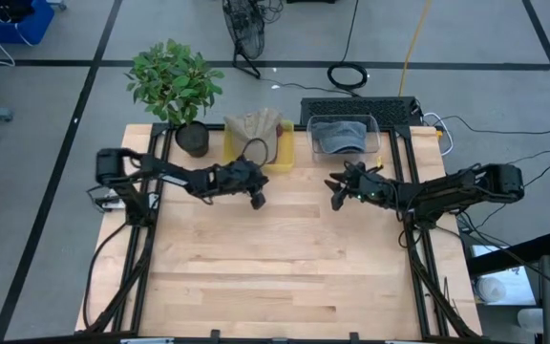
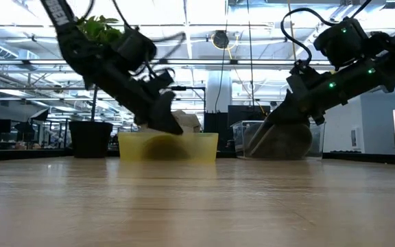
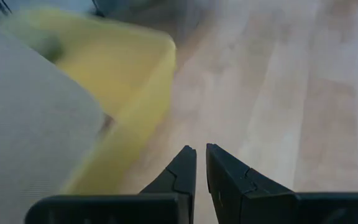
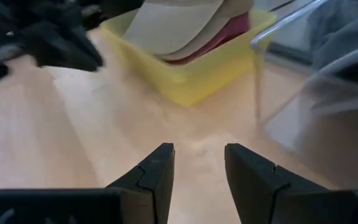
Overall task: Pick & Place hat
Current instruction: Return to Home Position
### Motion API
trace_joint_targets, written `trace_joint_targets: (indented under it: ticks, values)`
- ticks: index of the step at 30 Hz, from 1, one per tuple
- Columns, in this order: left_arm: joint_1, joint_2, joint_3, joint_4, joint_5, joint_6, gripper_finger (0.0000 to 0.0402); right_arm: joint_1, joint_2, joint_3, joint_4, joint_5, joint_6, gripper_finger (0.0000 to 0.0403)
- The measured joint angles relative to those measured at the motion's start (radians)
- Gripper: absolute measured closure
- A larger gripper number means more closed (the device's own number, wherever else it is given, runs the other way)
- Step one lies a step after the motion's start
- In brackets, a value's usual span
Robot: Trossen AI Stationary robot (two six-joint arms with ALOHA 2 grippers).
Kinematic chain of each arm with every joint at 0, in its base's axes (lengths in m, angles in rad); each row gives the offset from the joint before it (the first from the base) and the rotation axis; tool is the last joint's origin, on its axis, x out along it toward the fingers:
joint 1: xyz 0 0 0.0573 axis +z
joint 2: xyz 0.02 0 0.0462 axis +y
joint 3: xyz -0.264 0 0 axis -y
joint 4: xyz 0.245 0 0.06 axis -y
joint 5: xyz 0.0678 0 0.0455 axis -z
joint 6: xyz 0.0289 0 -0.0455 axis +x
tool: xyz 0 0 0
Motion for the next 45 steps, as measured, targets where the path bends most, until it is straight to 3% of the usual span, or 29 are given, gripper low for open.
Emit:
trace_joint_targets:
  ticks: [4, 10, 31, 39, 45]
  values:
    - [0.004, 0.091, 0.077, -0.094, 0.016, 0.035, 0.036, 0.027, 0.0, -0.021, 0.0, -0.014, 0.032, 0.0275]
    - [0.017, 0.158, 0.162, -0.161, -0.039, 0.065, 0.036, 0.069, 0.0, -0.052, 0.0, -0.014, 0.086, 0.0275]
    - [0.072, 0.158, 0.176, -0.213, -0.07, 0.048, 0.036, 0.102, 0.0, -0.057, 0.008, -0.013, 0.091, 0.0275]
    - [0.041, 0.133, 0.176, -0.235, 0.055, 0.108, 0.036, 0.102, 0.0, -0.057, 0.008, -0.012, 0.068, 0.0275]
    - [0.016, 0.014, 0.175, -0.294, 0.058, 0.112, 0.036, 0.102, 0.0, -0.058, 0.007, -0.013, 0.064, 0.0275]
